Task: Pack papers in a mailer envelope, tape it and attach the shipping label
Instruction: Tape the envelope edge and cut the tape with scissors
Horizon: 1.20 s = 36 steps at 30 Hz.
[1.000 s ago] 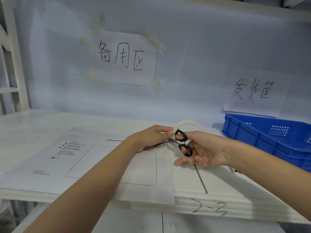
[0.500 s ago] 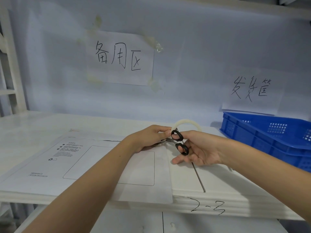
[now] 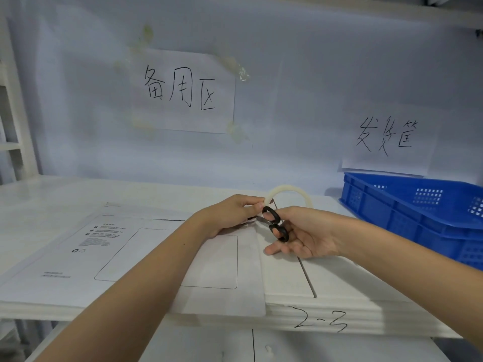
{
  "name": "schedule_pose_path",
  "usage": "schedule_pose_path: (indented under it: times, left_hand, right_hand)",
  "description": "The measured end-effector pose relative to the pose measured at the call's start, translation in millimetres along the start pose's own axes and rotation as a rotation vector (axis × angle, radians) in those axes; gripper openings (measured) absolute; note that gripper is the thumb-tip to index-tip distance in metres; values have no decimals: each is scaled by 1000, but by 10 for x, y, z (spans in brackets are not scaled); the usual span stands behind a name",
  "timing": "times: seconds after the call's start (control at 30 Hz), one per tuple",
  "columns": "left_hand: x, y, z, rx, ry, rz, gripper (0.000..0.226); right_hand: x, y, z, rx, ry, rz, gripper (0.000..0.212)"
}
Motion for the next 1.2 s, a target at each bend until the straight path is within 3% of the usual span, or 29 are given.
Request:
schedule_pose_path:
  times: [0.23,0.33,0.47,0.6,0.73,0.87,0.97,1.1,1.2]
  left_hand:
    - [-13,-2,-6,-3,10,11,30]
    - [-29,25,-45,-17,28,4,36]
    - [-38,16,-39,-15,34,51,28]
    - [-22,5,18,-1,112,131,28]
    - [-18,12,30,-2,150,210,29]
    - [-45,39,7,-16,206,290,42]
    - [-51,68,-20,-28,274,346,50]
    - [-53,118,-41,-13,430,396,46]
    - [-69,117,-31,4,426,431,41]
  right_hand:
    - [-59,-214,75,34,-97,-27,42]
    - [-151,-498,156,29,-240,-34,41]
    - [-409,-989,190,-68,-435,25,42]
    - [-836,-1175,73,-133,-374,308,41]
    - [-1179,-744,15,-130,-615,660,50]
    - [-1228,-92,48,-53,-925,766,46]
    - [-1147,227,63,-2,-1256,863,25]
    - [-1132,430,86,28,-1416,906,10]
    - [-1056,366,3,-129,-1344,982,15]
Point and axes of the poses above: each hand's wrist, its own y-axis towards the middle knuckle, its own x-axis out of the palm, z = x × y, the point moved 4 cm from there along y, towards the middle knuckle, and after that the axes turned 13 degrees about -y, right-handed, at the moved point
